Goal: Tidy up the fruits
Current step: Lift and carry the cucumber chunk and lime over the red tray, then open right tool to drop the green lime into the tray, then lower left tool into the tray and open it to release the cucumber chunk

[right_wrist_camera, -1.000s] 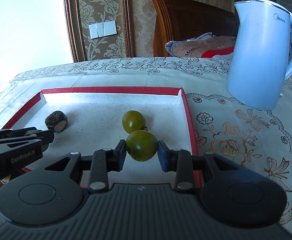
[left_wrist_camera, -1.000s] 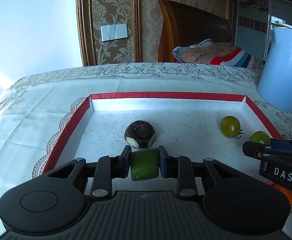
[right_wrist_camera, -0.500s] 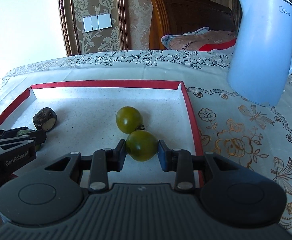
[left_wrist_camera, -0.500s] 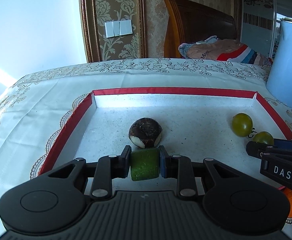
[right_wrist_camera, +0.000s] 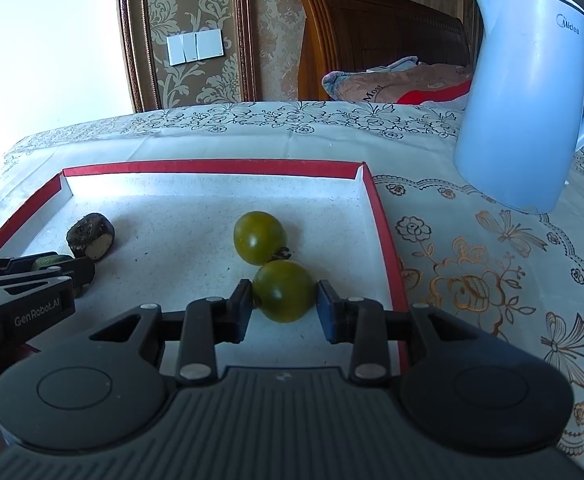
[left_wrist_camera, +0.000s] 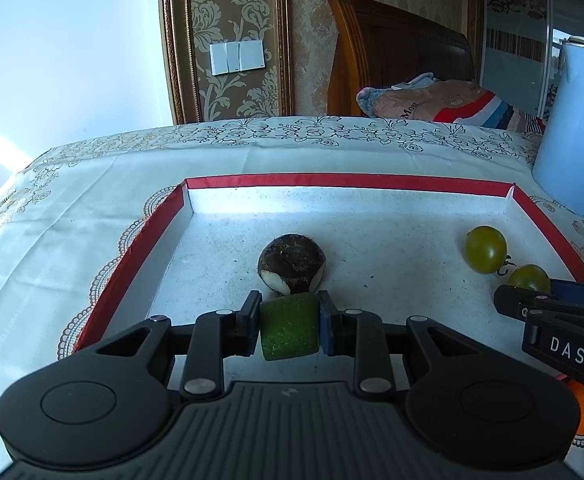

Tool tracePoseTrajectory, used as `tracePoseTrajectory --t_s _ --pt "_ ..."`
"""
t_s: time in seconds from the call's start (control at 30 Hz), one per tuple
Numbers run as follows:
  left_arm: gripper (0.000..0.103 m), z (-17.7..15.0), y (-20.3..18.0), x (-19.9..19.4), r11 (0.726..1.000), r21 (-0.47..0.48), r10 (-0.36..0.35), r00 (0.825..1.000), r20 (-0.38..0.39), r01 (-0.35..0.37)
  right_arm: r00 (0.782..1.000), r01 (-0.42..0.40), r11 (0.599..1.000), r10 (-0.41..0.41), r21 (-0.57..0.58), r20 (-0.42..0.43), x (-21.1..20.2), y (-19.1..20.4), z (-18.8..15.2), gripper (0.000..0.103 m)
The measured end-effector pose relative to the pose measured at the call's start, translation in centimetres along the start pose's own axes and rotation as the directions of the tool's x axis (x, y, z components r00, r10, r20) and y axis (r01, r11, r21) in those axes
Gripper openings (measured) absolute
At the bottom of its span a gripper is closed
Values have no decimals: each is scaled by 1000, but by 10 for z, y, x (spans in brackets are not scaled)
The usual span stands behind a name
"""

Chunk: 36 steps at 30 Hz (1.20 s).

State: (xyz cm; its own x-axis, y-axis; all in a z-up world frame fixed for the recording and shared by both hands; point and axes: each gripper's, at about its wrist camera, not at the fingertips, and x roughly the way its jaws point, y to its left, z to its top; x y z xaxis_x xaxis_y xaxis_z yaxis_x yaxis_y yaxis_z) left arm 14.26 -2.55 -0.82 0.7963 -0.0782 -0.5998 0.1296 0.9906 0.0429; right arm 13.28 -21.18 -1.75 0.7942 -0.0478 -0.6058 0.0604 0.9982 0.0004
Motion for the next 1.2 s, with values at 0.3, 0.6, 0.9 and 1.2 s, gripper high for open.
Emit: tracePoseTrajectory --t_s 0.3,0.6,0.9,1.2 --pt "28 -1 1 0 1000 0 -2 1000 -2 2 1000 -3 1000 3 2 0 -2 0 0 36" --pt "28 -4 0 -3 1000 -1 -5 1000 -2 5 1000 -7 1000 7 1 0 -4 2 -4 45" --pt "28 -11 0 -9 1000 7 -8 1000 5 8 1000 -8 1000 8 7 6 -8 2 -7 51" --pt "29 -19 -2 -20 1000 20 0 1000 25 0 999 1 1000 -1 2 38 -21 2 -11 71"
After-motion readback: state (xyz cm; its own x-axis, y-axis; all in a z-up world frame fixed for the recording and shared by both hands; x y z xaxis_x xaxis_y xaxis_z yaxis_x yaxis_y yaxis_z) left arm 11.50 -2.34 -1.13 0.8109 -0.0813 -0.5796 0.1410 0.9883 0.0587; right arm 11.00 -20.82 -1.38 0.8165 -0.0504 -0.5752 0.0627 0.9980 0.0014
